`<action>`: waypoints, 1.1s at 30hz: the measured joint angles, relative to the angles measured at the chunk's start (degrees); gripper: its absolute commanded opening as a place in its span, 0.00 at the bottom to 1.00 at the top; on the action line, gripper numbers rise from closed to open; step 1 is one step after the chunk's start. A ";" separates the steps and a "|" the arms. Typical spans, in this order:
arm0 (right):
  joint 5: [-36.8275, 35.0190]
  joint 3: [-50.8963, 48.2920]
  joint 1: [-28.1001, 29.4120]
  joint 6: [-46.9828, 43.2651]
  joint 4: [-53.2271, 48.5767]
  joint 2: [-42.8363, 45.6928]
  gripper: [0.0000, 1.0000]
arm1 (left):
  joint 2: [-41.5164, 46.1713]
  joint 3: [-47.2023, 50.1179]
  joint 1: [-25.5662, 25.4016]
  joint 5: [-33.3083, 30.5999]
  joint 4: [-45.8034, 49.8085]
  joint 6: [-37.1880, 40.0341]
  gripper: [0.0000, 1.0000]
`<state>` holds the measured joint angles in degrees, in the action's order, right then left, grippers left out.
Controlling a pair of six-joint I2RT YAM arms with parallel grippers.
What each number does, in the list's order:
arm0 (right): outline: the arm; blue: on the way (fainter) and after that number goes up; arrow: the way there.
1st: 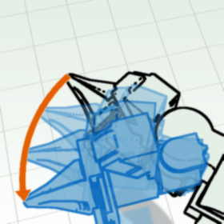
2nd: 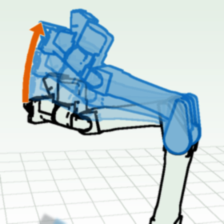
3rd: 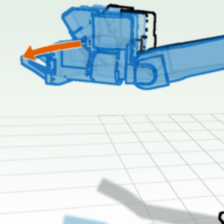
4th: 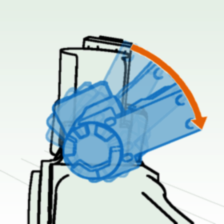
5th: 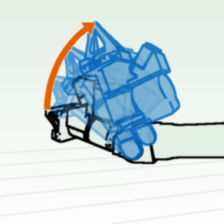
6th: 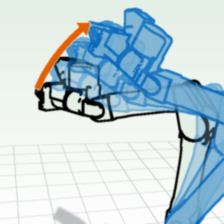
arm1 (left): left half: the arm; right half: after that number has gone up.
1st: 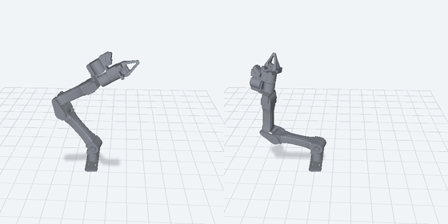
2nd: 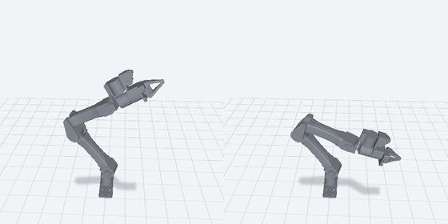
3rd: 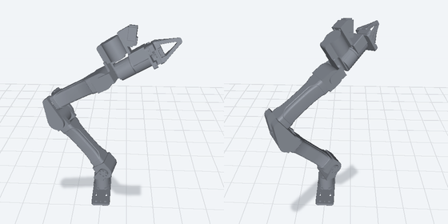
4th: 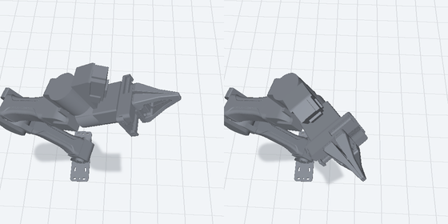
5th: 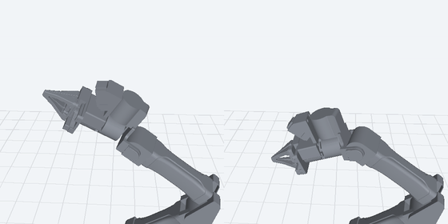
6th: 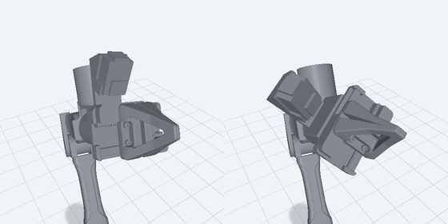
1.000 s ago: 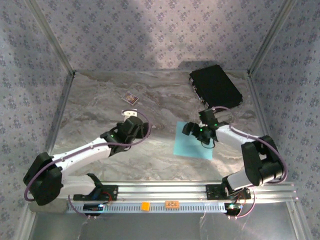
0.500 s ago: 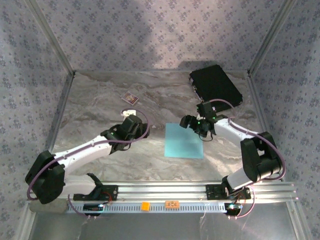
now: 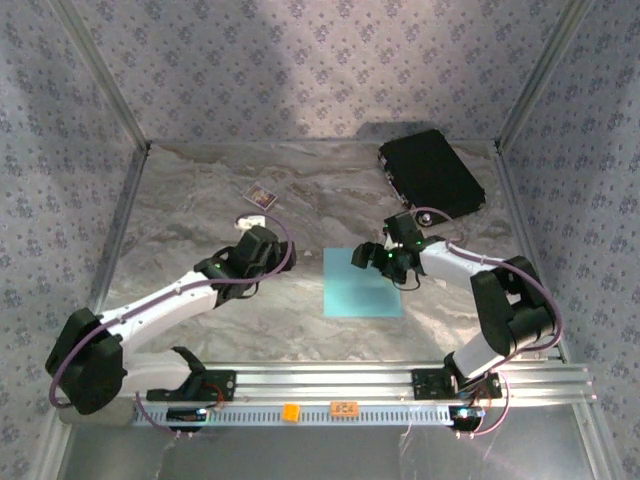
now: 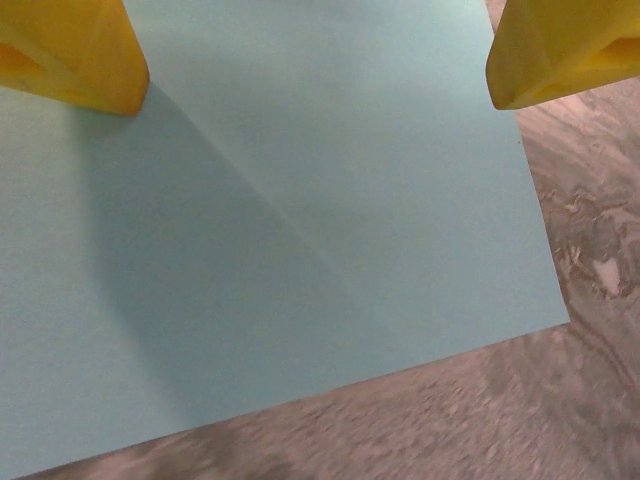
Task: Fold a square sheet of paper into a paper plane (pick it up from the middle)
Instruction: Move the square sheet of paper to the center of the table.
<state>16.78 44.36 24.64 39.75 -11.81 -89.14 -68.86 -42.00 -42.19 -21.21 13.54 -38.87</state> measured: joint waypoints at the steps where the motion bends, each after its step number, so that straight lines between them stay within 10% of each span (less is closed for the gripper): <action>1: -0.04 0.13 0.98 0.72 0.50 -0.26 0.91 | 0.74 0.24 0.61 -0.02 0.09 -0.55 1.00; 21: 3.52 -1.36 10.47 21.18 14.75 -3.04 0.88 | 8.72 5.68 5.84 5.29 -0.07 -4.48 0.95; 33: -3.54 -4.48 -0.44 16.22 3.61 18.60 0.93 | -13.70 -15.72 -1.09 14.40 11.23 0.57 0.86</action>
<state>13.23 39.88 24.21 55.96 -8.21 -70.54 -82.56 -57.71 -43.29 -6.81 24.77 -38.30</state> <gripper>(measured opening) 0.921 0.864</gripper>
